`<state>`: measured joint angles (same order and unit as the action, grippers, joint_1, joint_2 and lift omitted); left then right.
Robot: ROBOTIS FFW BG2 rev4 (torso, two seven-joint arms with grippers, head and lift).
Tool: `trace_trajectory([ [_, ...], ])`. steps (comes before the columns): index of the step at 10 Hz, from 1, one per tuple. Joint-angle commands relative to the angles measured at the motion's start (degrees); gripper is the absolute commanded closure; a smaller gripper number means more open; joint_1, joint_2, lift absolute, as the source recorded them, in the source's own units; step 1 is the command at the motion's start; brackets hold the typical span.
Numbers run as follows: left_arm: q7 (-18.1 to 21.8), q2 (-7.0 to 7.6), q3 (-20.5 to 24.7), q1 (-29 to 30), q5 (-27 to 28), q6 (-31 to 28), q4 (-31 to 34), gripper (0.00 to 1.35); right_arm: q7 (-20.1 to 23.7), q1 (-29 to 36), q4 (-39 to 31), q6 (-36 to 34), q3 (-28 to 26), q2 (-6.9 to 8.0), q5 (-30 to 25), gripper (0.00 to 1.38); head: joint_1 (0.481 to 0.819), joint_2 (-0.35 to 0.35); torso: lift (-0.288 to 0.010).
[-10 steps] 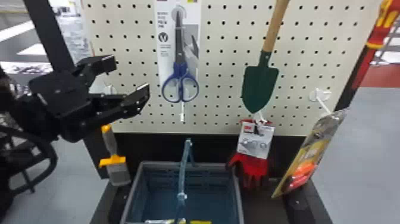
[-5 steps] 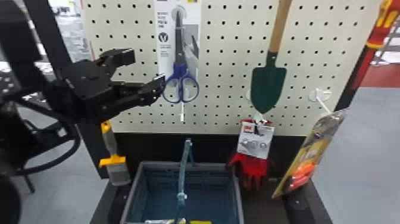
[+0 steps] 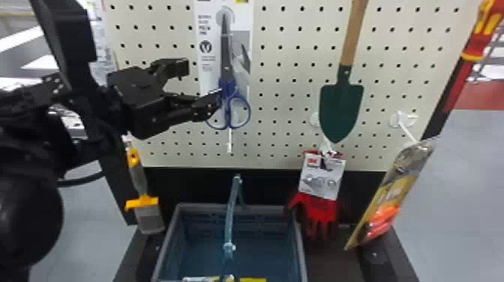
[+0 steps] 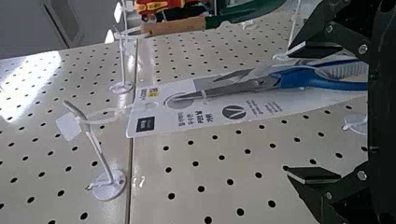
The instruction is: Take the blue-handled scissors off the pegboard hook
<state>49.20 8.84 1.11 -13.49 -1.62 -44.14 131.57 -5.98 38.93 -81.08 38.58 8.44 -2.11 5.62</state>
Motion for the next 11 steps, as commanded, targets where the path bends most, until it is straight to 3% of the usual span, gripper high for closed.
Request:
trace_trajectory([
  [1, 0.8, 1.09, -1.0, -3.0, -1.2, 1.0, -4.4, 0.38, 0.0, 0.0, 0.0, 0.0, 0.0, 0.00, 0.1, 0.32, 0.549, 0.000, -0.100],
  [2, 0.9, 1.36, -1.2, -3.8, -3.7, 1.4, -6.6, 0.38, 0.0, 0.0, 0.0, 0.0, 0.0, 0.00, 0.1, 0.32, 0.549, 0.000, -0.100],
  [5, 2.7, 2.68, -2.4, -7.3, -2.9, 0.5, -7.2, 0.42, 0.0, 0.0, 0.1, 0.0, 0.0, 0.00, 0.1, 0.32, 0.549, 0.000, -0.100],
  [7, 2.8, 2.68, -2.5, -7.1, -3.3, -0.3, -7.2, 0.64, 0.0, 0.0, 0.1, 0.0, 0.0, 0.00, 0.1, 0.32, 0.549, 0.000, -0.100],
  [9, 3.4, 2.68, -2.9, -7.1, -2.9, -1.8, -7.2, 0.75, 0.0, 0.0, 0.1, 0.0, 0.0, 0.00, 0.1, 0.32, 0.549, 0.000, -0.100],
  [10, 3.4, 2.76, -2.9, -7.1, -2.5, -2.3, -7.0, 0.99, 0.0, 0.0, 0.1, 0.0, 0.0, 0.00, 0.1, 0.32, 0.549, 0.000, -0.100],
  [11, 3.4, 2.85, -2.8, -7.1, -2.6, -2.1, -7.0, 1.03, 0.0, 0.0, 0.1, 0.0, 0.0, 0.00, 0.1, 0.32, 0.549, 0.000, -0.100],
])
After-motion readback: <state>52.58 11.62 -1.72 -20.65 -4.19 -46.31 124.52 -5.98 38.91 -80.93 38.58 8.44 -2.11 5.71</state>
